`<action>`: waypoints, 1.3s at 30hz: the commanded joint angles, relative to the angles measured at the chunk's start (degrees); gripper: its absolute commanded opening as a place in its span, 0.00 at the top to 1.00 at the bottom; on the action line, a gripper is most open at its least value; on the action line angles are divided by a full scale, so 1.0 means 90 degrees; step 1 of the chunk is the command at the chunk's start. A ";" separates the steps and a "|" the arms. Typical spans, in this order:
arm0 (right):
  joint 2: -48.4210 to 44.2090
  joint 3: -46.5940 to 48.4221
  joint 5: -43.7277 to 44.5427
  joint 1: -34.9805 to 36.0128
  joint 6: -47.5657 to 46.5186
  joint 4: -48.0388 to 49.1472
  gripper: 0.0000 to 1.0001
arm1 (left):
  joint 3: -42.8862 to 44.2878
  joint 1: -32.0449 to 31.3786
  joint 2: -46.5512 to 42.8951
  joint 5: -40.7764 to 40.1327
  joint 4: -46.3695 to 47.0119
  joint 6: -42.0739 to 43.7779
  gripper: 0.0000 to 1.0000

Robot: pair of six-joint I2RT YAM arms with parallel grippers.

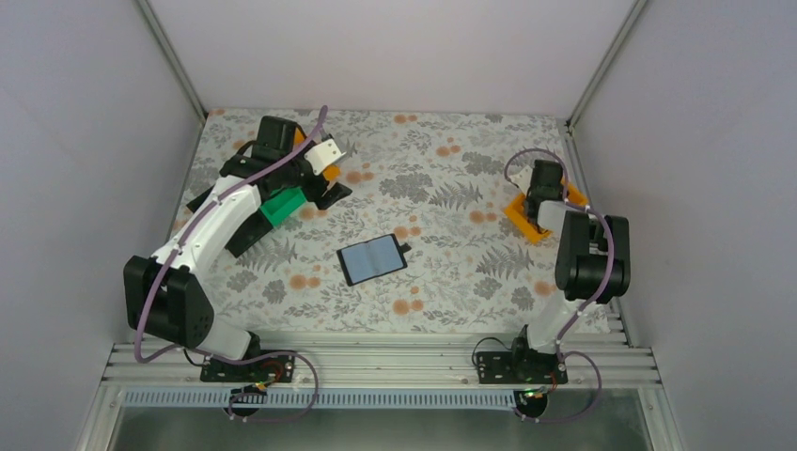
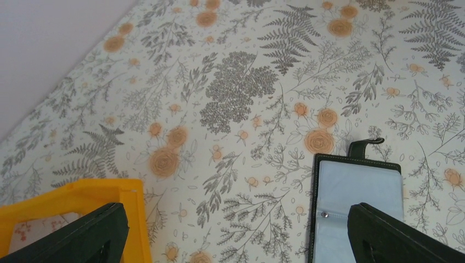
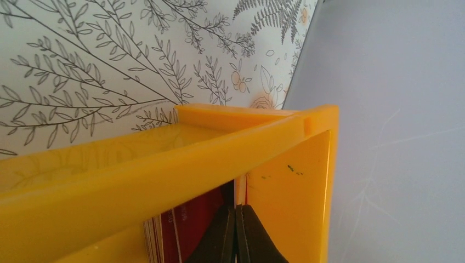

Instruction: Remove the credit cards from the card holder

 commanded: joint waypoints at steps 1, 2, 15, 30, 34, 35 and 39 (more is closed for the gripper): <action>0.0062 -0.0112 -0.0210 -0.0086 -0.0276 0.0172 0.96 | 0.0308 0.0027 0.0109 0.0178 -0.0066 0.0142 0.00; 0.0117 -0.0095 -0.0226 -0.0109 -0.0300 0.0160 0.96 | 0.0300 0.0026 0.0115 0.0151 -0.0075 0.0153 0.00; -0.0158 -0.0203 -0.0270 -0.0152 -0.0263 0.0362 0.24 | 0.0246 0.0026 0.0132 0.0255 -0.0174 0.0295 0.00; -0.1131 0.0172 -0.1414 -0.0174 0.0409 -0.0629 0.01 | 0.0153 0.0035 -0.0522 0.0088 -0.0320 0.0375 0.00; -0.1640 0.0407 -0.2108 -0.0164 0.1229 -0.0718 0.01 | 0.0052 0.0146 -0.0715 -0.0047 -0.0113 0.0154 0.00; -0.1770 0.0485 -0.2288 -0.0168 0.1492 -0.0725 0.01 | -0.0018 0.0231 -0.0800 -0.0094 0.0013 0.0041 0.00; -0.2531 0.0499 -0.3312 -0.0169 0.3066 -0.0356 0.01 | -0.0416 0.0716 -0.1258 -0.0451 0.0772 -0.0643 0.00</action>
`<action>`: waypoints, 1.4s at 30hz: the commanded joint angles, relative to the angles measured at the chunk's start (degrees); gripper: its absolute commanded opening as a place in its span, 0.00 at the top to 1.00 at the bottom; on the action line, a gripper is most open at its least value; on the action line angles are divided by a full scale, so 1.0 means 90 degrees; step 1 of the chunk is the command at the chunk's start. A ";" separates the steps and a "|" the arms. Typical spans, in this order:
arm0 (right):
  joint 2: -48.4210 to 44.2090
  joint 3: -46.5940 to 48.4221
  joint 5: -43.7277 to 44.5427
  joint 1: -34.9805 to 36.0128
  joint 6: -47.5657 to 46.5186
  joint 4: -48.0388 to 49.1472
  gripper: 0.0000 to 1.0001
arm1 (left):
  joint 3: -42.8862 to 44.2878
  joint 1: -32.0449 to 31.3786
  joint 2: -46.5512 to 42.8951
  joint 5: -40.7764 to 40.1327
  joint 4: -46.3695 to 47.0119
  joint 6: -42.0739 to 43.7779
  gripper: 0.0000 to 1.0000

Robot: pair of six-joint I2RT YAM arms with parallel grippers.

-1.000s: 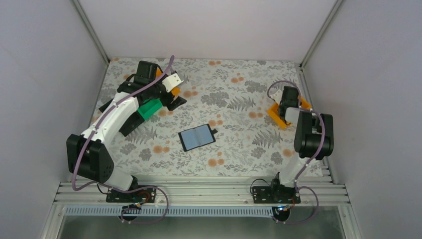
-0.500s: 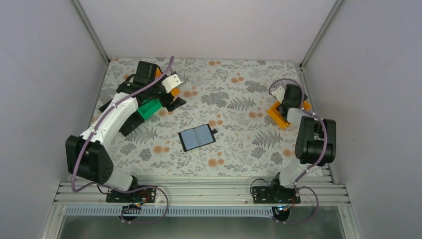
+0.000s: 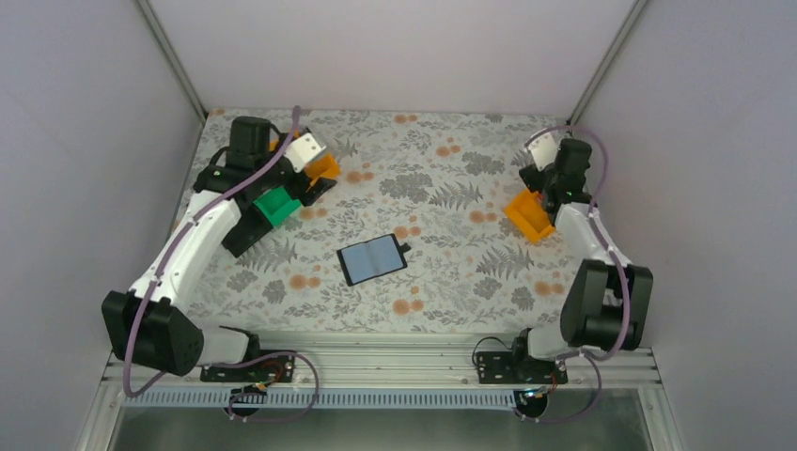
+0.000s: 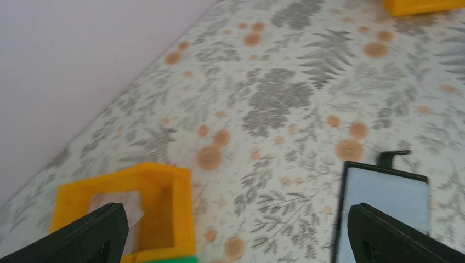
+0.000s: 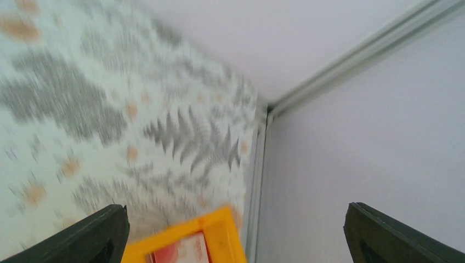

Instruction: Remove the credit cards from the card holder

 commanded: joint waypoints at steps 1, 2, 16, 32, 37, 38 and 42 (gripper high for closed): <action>-0.1009 0.0024 -0.1626 -0.0038 0.2241 0.0522 0.01 | -0.0448 0.0586 -0.0572 -0.0486 0.1009 -0.0870 0.00; -0.1299 -0.0182 -0.2046 -0.0038 0.2673 0.0768 0.01 | -0.0626 0.0734 -0.0707 -0.0520 0.1277 -0.1055 0.00; -0.3421 -0.3874 -0.2101 0.0020 0.5377 0.4371 0.01 | -0.5267 0.2033 -0.1794 -0.3070 0.7009 -0.3184 0.00; -0.1240 -0.0048 0.0431 -0.0179 0.1939 -0.0185 0.13 | -0.2678 0.2239 -0.0899 -0.1480 0.4219 -0.2027 0.00; -0.0570 0.0623 -0.0063 -0.0601 0.1153 -0.1488 0.13 | -0.1349 0.2234 -0.0332 -0.0823 0.2721 -0.1363 0.00; -0.0427 0.0787 -0.0227 -0.0626 0.0994 -0.1826 0.12 | -0.1226 0.2234 -0.0315 -0.0670 0.2608 -0.1267 0.00; -0.0135 0.0847 -0.0656 -0.0633 -0.0097 -0.2808 0.10 | -0.0883 0.2234 -0.0201 -0.0275 0.2117 -0.0984 0.00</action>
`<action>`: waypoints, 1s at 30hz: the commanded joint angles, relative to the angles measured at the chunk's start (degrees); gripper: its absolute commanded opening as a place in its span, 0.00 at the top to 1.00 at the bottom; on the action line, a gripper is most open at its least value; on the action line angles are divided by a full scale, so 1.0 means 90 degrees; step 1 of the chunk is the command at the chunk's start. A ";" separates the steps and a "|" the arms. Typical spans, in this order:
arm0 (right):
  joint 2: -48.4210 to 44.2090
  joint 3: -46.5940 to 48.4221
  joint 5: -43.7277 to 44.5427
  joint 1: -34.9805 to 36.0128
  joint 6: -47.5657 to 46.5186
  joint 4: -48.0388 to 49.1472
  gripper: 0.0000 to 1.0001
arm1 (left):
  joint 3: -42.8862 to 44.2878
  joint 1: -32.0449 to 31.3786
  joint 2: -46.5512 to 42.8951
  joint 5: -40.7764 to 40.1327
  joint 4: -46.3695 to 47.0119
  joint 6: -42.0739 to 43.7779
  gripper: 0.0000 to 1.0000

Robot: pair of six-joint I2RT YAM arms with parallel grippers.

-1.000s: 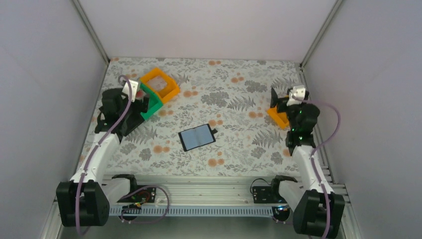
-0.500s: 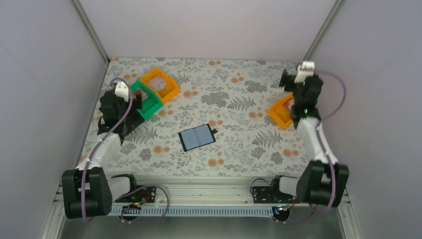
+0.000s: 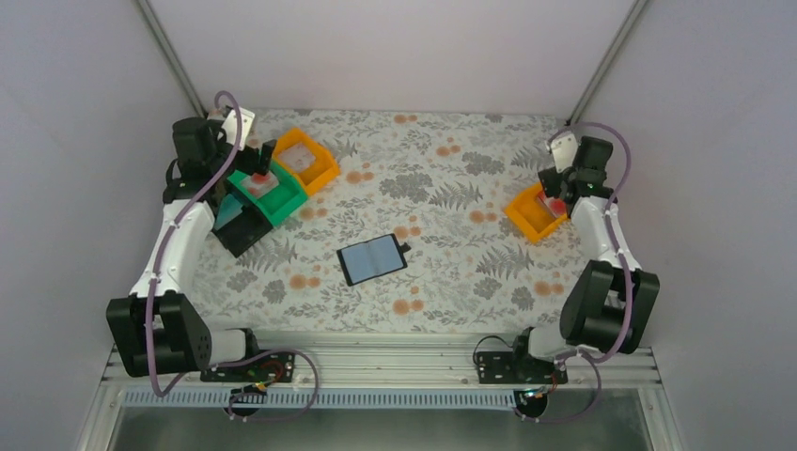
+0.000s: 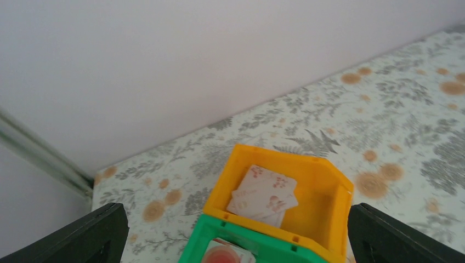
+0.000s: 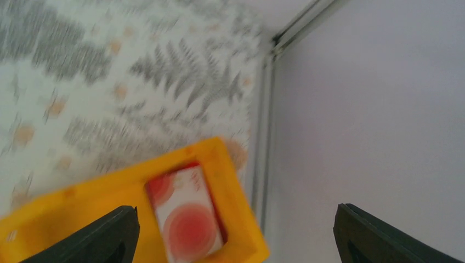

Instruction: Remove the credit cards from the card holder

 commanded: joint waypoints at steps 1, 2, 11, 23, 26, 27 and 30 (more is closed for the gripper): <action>0.0267 0.0045 -0.0216 -0.0016 -0.1572 -0.1372 0.10 | 0.0478 -0.0003 0.0176 0.0756 -0.1096 0.0527 0.00; 0.0360 -0.0017 -0.0102 -0.0016 -0.1772 -0.1366 0.10 | 0.0550 0.0002 0.0246 0.0820 -0.1161 0.0517 0.00; 0.1883 0.0722 -0.0204 -0.0060 -0.1663 -0.1809 0.05 | 0.0702 0.0011 0.0387 0.1000 -0.1354 0.0514 0.00; 0.2895 0.1322 0.0385 -0.0034 -0.1487 -0.1594 0.14 | 0.0785 0.0012 0.0662 0.1040 -0.1357 0.0503 0.00; 0.3033 0.1268 0.0350 -0.0012 -0.1502 -0.1576 0.18 | 0.0825 0.0012 0.0711 0.1027 -0.1361 0.0496 0.00; 0.3074 0.1274 0.0348 -0.0001 -0.1502 -0.1578 0.19 | 0.0833 0.0008 0.0714 0.1015 -0.1360 0.0496 0.00; 0.3144 0.1291 0.0331 0.0012 -0.1507 -0.1598 0.21 | 0.0847 0.0012 0.0729 0.0991 -0.1341 0.0503 0.00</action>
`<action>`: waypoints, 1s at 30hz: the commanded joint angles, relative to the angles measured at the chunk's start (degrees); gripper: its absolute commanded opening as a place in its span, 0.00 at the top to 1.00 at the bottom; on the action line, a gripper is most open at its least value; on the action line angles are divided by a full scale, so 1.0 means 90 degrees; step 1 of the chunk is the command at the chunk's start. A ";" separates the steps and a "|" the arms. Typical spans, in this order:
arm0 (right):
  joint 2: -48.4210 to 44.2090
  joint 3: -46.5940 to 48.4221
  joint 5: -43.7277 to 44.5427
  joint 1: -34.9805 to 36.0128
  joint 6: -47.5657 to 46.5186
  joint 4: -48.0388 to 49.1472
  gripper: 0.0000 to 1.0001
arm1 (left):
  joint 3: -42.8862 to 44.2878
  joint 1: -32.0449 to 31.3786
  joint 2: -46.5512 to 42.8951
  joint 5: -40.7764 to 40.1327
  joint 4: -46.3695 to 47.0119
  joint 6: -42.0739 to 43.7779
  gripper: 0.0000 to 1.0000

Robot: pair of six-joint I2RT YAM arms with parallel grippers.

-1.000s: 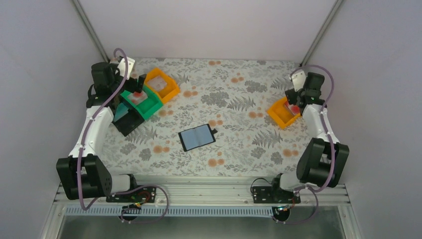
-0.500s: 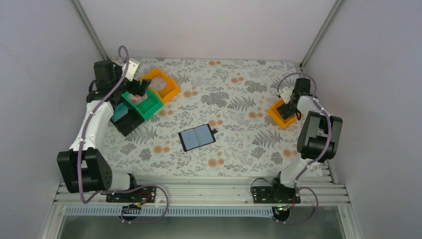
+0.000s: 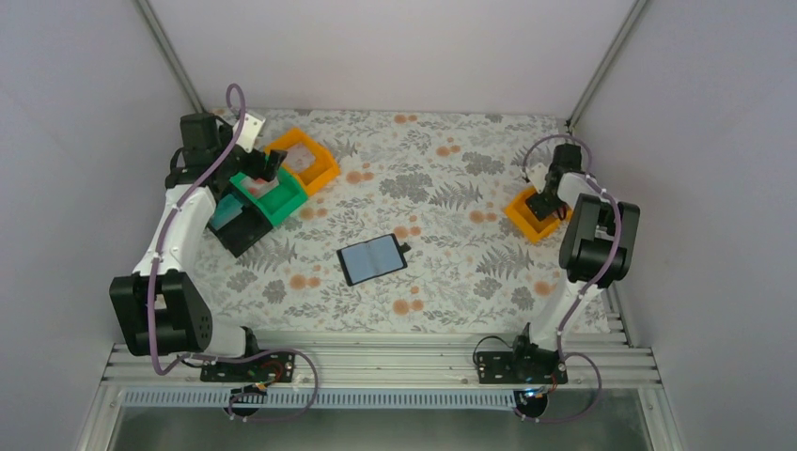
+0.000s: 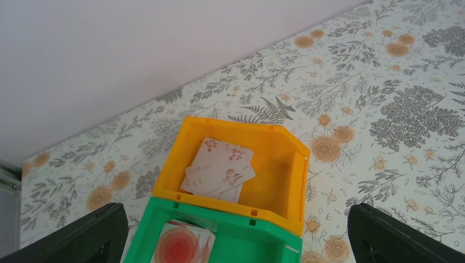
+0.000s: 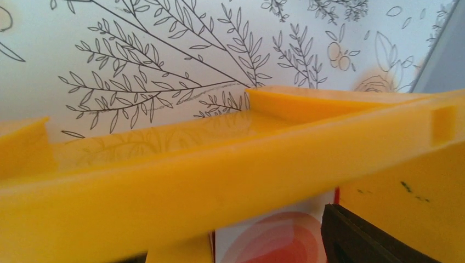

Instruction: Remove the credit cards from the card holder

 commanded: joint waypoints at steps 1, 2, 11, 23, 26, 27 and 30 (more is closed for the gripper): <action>0.0152 0.0110 0.0030 0.0035 0.0019 -0.0096 0.24 | 0.0185 0.0007 0.0066 0.0090 0.0031 0.0042 0.00; 0.0180 0.0098 0.0051 0.0032 0.0006 -0.0095 0.27 | 0.0179 0.0011 0.0082 0.0097 0.0041 0.0042 0.00; 0.0190 -0.0084 -0.0136 0.0087 0.0034 -0.0117 0.59 | 0.0219 0.0014 0.0095 0.0091 0.0019 0.0056 0.00; -0.0132 -0.0292 -0.0325 0.0317 -0.0088 -0.0226 0.83 | 0.0241 0.0031 0.0008 0.0186 -0.0019 0.0101 0.00; -0.0191 -0.0310 -0.0323 0.0351 -0.0102 -0.0253 0.91 | 0.0246 0.0032 -0.0004 0.0199 -0.0044 0.0119 0.00; -0.0211 -0.0321 -0.0317 0.0357 -0.0115 -0.0250 0.95 | 0.0247 0.0029 -0.0009 0.0198 -0.0045 0.0120 0.00; -0.0264 -0.0354 -0.0228 0.0367 -0.0121 -0.0198 0.96 | 0.0237 0.0029 -0.0013 0.0211 -0.0047 0.0126 0.00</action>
